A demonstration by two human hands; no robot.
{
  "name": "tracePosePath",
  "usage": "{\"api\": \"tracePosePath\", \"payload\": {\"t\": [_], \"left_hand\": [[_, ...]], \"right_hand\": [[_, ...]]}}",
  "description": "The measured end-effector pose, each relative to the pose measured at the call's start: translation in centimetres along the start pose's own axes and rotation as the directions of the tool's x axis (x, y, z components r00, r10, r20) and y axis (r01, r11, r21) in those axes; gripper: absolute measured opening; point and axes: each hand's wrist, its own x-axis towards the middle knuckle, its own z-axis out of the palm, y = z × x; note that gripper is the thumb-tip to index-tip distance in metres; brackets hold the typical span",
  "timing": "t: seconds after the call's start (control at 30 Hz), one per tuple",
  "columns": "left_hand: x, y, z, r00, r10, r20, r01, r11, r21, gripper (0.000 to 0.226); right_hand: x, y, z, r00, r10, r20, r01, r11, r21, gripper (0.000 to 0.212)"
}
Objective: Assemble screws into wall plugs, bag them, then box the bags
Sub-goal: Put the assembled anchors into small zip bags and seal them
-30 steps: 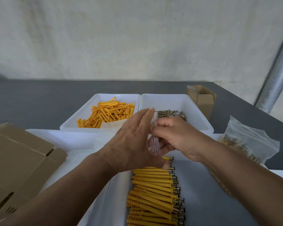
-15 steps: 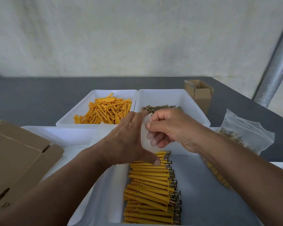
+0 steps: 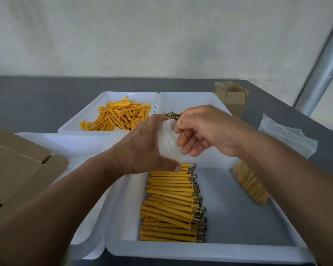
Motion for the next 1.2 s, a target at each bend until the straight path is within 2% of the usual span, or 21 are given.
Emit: {"api": "tracePosePath", "payload": {"t": [0.1,0.2,0.3,0.43,0.5,0.6,0.73,0.87,1.03,1.2], "left_hand": [[0.0,0.0,-0.5,0.999,-0.018,-0.033,0.017,0.999,-0.041,0.106],[-0.1,-0.1,-0.8,0.999,-0.05,-0.014,0.048,0.991,-0.122,0.102],[-0.3,-0.2,-1.0,0.998,-0.056,-0.013,0.053,0.983,-0.177,0.101],[-0.3,-0.4,-0.9,0.999,-0.044,-0.016,0.041,0.982,-0.184,0.1],[-0.2,-0.6,-0.9,0.999,-0.048,-0.004,0.046,0.981,-0.188,0.1],[-0.2,-0.7,-0.9,0.999,-0.053,0.007,0.053,0.979,-0.195,0.101],[-0.2,-0.6,-1.0,0.998,-0.06,0.007,0.06,0.979,-0.194,0.102],[-0.2,-0.7,-0.9,0.998,-0.066,0.009,0.066,0.983,-0.174,0.103],[-0.1,-0.7,-0.8,0.998,-0.065,0.014,0.066,0.985,-0.157,0.1],[-0.1,-0.7,-0.8,0.998,-0.061,0.012,0.063,0.984,-0.169,0.099]], "right_hand": [[-0.4,0.1,-1.2,0.994,0.1,0.051,-0.083,0.961,-0.263,0.011],[-1.1,0.7,-0.4,0.924,0.277,0.262,-0.075,0.806,-0.588,0.016],[-1.6,0.9,1.6,0.814,0.441,0.379,-0.04,0.693,-0.72,0.03],[-2.0,1.3,3.6,0.764,0.526,0.374,0.067,0.511,-0.857,0.056],[-2.2,1.5,4.2,0.753,0.552,0.358,0.102,0.439,-0.893,0.062],[-2.6,1.9,5.0,0.744,0.563,0.36,0.172,0.359,-0.917,0.061],[-2.6,2.4,6.0,0.772,0.511,0.377,0.268,0.275,-0.923,0.043],[-2.5,2.6,6.2,0.767,0.528,0.366,0.262,0.262,-0.929,0.03],[-1.7,3.1,6.1,0.821,0.453,0.346,0.273,0.22,-0.936,0.028],[-0.8,3.8,5.5,0.825,0.45,0.342,0.225,0.293,-0.929,0.025]]}}
